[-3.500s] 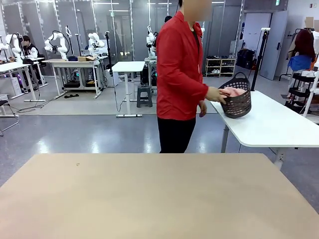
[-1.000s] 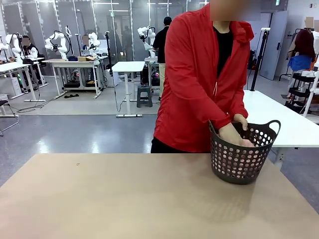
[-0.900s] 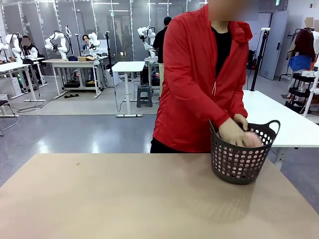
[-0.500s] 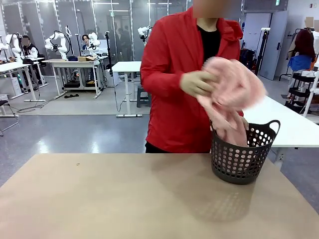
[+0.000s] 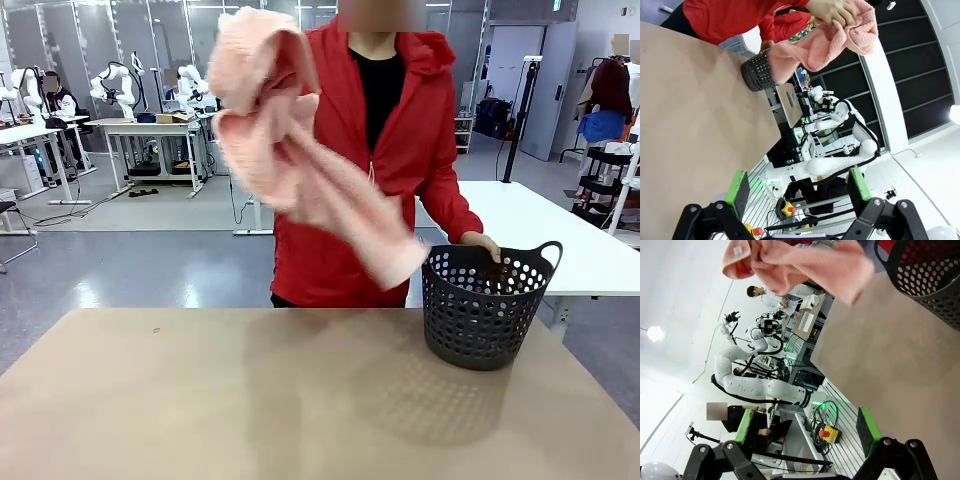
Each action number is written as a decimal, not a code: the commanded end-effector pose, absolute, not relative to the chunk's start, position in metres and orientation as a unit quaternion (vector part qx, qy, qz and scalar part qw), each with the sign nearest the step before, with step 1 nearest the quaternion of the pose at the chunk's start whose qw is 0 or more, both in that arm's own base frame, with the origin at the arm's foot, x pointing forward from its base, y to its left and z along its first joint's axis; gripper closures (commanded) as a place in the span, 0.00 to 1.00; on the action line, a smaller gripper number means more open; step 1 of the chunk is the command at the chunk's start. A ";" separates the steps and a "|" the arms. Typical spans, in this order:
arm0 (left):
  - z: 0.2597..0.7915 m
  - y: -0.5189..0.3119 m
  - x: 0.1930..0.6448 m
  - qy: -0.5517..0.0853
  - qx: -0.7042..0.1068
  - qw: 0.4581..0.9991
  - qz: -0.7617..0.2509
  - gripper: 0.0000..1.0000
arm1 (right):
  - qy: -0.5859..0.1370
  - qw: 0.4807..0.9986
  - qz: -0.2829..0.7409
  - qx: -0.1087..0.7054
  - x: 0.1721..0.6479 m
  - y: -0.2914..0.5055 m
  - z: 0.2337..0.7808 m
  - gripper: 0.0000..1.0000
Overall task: Fold the towel.
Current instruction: Grab the top end of the 100 cm Hotel Towel extended by the human.
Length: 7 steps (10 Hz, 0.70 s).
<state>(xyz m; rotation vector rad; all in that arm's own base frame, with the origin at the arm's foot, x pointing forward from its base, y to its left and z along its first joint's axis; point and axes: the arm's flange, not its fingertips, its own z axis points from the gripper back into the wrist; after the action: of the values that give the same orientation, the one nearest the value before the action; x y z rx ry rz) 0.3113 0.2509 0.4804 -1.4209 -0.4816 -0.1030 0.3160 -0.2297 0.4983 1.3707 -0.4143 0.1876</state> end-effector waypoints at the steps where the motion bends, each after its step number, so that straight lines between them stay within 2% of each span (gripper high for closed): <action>1: 0.480 0.252 0.311 -0.220 -0.650 0.726 -0.051 0.00 | -0.194 0.745 0.091 0.632 0.316 -0.230 0.498 0.00; 7: 0.480 0.252 0.311 -0.220 -0.650 0.726 -0.051 0.00 | -0.194 0.745 0.091 0.632 0.316 -0.230 0.498 0.00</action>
<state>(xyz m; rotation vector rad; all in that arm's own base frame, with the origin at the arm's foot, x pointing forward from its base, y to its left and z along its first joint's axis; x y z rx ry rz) 0.3112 0.2510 0.4804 -1.4207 -0.4817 -0.1026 0.3160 -0.2297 0.4983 1.3707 -0.4143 0.1877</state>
